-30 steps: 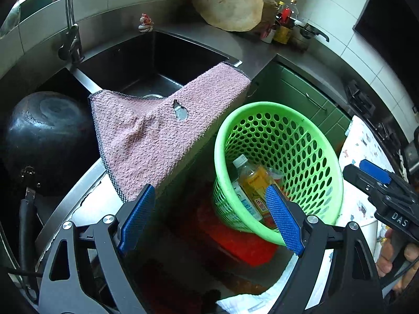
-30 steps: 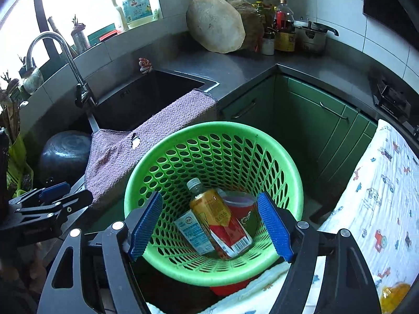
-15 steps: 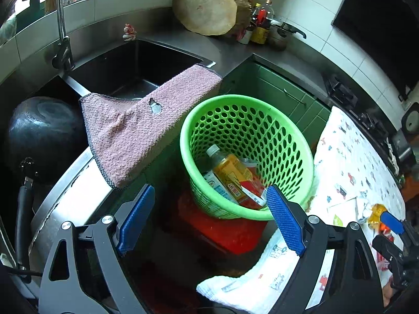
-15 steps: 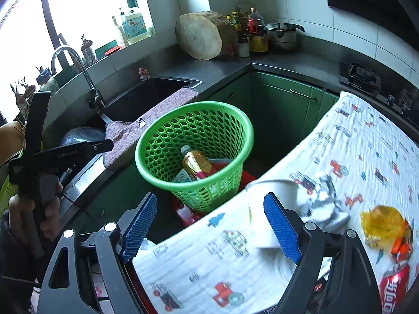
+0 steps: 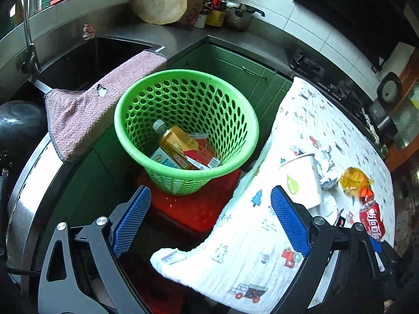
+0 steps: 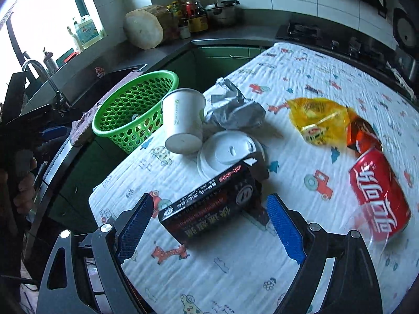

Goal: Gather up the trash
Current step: 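Reach the right tool to the black box on the table and grasp it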

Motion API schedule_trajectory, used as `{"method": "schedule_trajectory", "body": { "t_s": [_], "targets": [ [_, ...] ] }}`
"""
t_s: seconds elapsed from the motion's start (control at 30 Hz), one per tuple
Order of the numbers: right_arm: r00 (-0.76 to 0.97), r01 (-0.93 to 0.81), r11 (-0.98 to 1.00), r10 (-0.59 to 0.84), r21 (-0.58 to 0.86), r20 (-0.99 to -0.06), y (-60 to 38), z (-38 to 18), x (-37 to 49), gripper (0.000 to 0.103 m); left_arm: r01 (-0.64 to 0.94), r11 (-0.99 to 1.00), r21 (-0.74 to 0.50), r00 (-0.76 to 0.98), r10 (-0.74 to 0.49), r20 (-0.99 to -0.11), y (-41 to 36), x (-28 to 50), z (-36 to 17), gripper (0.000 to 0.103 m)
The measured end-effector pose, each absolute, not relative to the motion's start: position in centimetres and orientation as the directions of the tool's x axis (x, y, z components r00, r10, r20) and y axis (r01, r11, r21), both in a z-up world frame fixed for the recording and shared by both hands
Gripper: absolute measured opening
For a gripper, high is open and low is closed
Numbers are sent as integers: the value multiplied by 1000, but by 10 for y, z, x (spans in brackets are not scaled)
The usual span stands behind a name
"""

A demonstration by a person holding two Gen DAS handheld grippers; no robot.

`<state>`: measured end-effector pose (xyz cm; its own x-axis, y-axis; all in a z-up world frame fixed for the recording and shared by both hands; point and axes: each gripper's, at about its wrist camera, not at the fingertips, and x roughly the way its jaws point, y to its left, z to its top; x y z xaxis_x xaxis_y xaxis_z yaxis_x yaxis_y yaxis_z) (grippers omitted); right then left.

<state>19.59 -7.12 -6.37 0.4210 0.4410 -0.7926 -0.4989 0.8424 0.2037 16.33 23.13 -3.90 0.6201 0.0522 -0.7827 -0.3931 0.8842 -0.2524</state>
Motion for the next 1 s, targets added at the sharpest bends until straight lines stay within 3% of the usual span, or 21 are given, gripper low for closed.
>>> {"method": "schedule_trajectory", "body": {
  "t_s": [0.2,0.47,1.0],
  "targets": [
    [341,-381,855,484,352,-806,-79,-88,205,85,-364,898,-247,612,31,-790,215,172,-42,92],
    [252,-224,844,534,488,-807,-76,-110,221,75,-352,904,-242,602,21,-798,212,183,-47,92],
    [287,-162,859,511,485,-810,-72,-114,231,61,-296,928,-228,586,-12,-811,192,211,-51,92]
  ]
}}
